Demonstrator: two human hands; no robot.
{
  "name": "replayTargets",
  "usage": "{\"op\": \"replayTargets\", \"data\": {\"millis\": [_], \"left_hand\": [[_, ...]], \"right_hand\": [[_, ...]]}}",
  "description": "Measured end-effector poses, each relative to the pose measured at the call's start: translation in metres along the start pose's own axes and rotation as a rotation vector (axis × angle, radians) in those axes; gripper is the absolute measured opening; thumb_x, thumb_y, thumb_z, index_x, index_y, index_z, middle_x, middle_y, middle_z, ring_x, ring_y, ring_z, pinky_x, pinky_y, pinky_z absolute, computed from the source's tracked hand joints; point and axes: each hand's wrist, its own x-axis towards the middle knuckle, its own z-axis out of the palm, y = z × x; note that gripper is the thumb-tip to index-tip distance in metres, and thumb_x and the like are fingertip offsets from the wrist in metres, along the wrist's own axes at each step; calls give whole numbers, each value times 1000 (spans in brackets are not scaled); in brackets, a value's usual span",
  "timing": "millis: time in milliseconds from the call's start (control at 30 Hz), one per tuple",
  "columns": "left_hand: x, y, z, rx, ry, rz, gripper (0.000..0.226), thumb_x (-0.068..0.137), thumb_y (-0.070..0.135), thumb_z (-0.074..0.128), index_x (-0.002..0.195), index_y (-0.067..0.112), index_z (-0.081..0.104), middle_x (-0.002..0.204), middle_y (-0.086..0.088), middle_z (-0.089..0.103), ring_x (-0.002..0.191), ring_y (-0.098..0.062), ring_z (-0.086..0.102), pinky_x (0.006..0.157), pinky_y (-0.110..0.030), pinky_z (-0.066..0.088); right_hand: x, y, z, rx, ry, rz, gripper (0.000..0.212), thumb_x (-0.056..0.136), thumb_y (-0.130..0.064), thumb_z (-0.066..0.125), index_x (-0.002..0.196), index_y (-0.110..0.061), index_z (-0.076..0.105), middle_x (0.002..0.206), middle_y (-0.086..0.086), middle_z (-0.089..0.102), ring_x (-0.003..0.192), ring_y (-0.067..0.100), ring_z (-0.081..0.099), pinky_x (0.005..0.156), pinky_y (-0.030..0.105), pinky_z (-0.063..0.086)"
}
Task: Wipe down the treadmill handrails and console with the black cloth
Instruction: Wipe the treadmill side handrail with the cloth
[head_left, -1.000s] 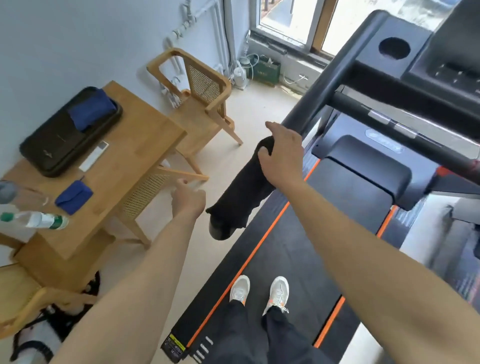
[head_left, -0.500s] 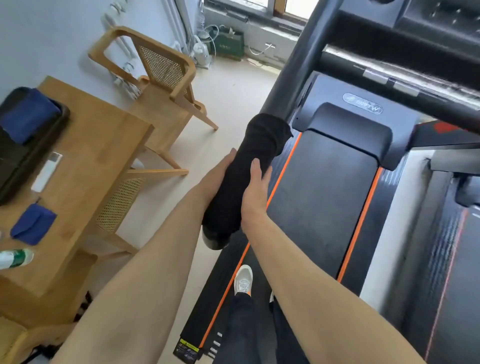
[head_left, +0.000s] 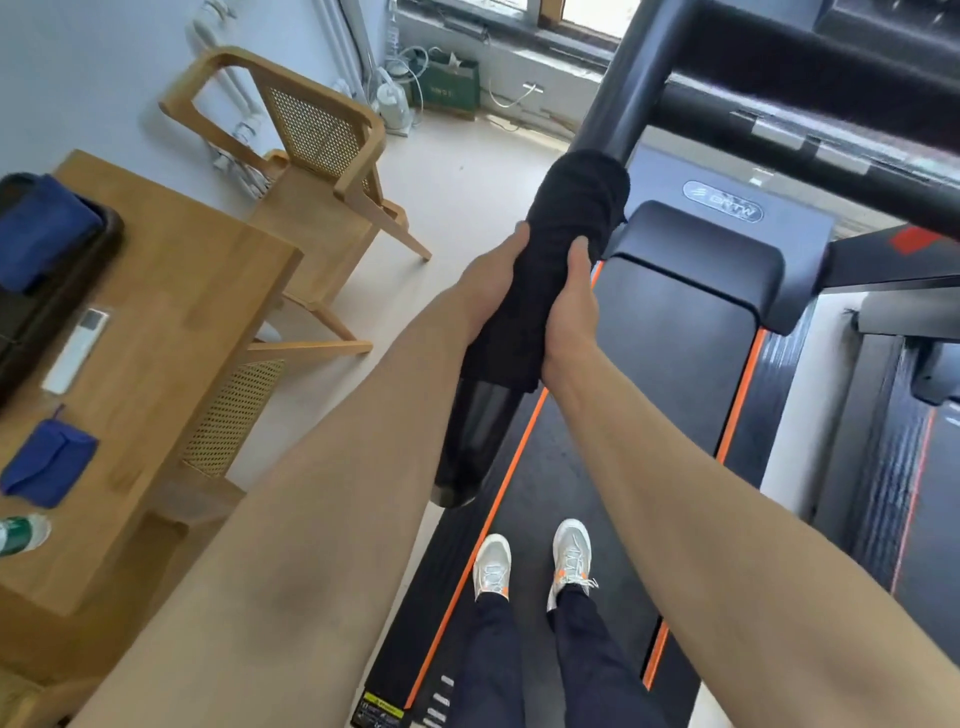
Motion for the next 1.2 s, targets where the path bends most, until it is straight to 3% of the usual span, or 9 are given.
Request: {"op": "replayTargets", "data": {"millis": [233, 467, 533, 600, 700, 767, 967, 1067, 1200], "left_hand": [[-50, -68, -22, -169, -69, -70, 55, 88, 66, 56, 117, 24, 75, 117, -4, 74, 109, -24, 70, 104, -44, 49], [-99, -103, -36, -142, -15, -151, 49, 96, 57, 51, 118, 21, 74, 112, -5, 76, 106, -21, 71, 98, -37, 52], [-99, -92, -33, -89, 30, -114, 44, 100, 48, 47, 113, 16, 74, 107, -7, 76, 103, -22, 71, 92, -35, 54], [-92, -83, -28, -11, 55, -24, 42, 99, 44, 42, 114, 20, 73, 109, -4, 75, 105, -22, 69, 98, -42, 52], [-81, -73, -21, 11, -26, 13, 48, 89, 59, 45, 124, 35, 66, 118, 6, 72, 111, -17, 67, 105, -45, 48], [-70, -67, -20, 9, -59, -14, 51, 89, 62, 45, 124, 34, 67, 118, 6, 73, 113, -17, 67, 106, -44, 47], [-25, -22, -7, 38, -30, -9, 45, 103, 52, 40, 107, 22, 73, 99, 3, 75, 90, -12, 71, 71, -25, 52], [-10, -7, 0, 33, -16, 49, 48, 102, 52, 43, 110, 16, 75, 105, -3, 77, 97, -18, 73, 85, -32, 55], [-19, -22, -2, 56, 0, 111, 48, 99, 55, 42, 116, 24, 73, 110, 3, 76, 104, -17, 71, 101, -40, 51]], "right_hand": [[-61, 61, -9, 51, 65, 45, 79, 71, -72, 65, 141, -37, 56, 132, -7, 67, 121, 19, 64, 107, 46, 48], [-142, 106, -18, -35, 41, 235, 94, 67, -87, 50, 151, -47, 37, 146, -14, 54, 133, 14, 52, 116, 44, 37], [-139, 101, -18, -44, 55, 242, 91, 66, -86, 55, 147, -47, 43, 142, -13, 58, 130, 16, 55, 114, 47, 40], [-125, 89, -17, -39, 74, 201, 85, 67, -84, 57, 142, -44, 51, 135, -10, 64, 125, 18, 60, 110, 48, 44], [-106, 65, -9, -83, 66, 135, 72, 85, -77, 48, 148, -41, 45, 135, -10, 63, 122, 17, 59, 109, 45, 45], [-94, 56, -4, -125, 116, 90, 65, 95, -69, 41, 153, -39, 36, 137, -11, 58, 123, 16, 55, 111, 44, 42], [-59, 28, 6, -94, 120, 25, 91, 65, -82, 56, 142, -33, 52, 124, -4, 70, 113, 22, 67, 102, 48, 52], [-39, 12, 6, -85, 82, -2, 94, 61, -81, 61, 140, -30, 55, 123, -2, 71, 111, 23, 69, 99, 48, 54], [-39, 10, 1, -141, 53, -68, 84, 73, -75, 54, 142, -26, 53, 127, -3, 69, 116, 22, 66, 103, 47, 52]]}}
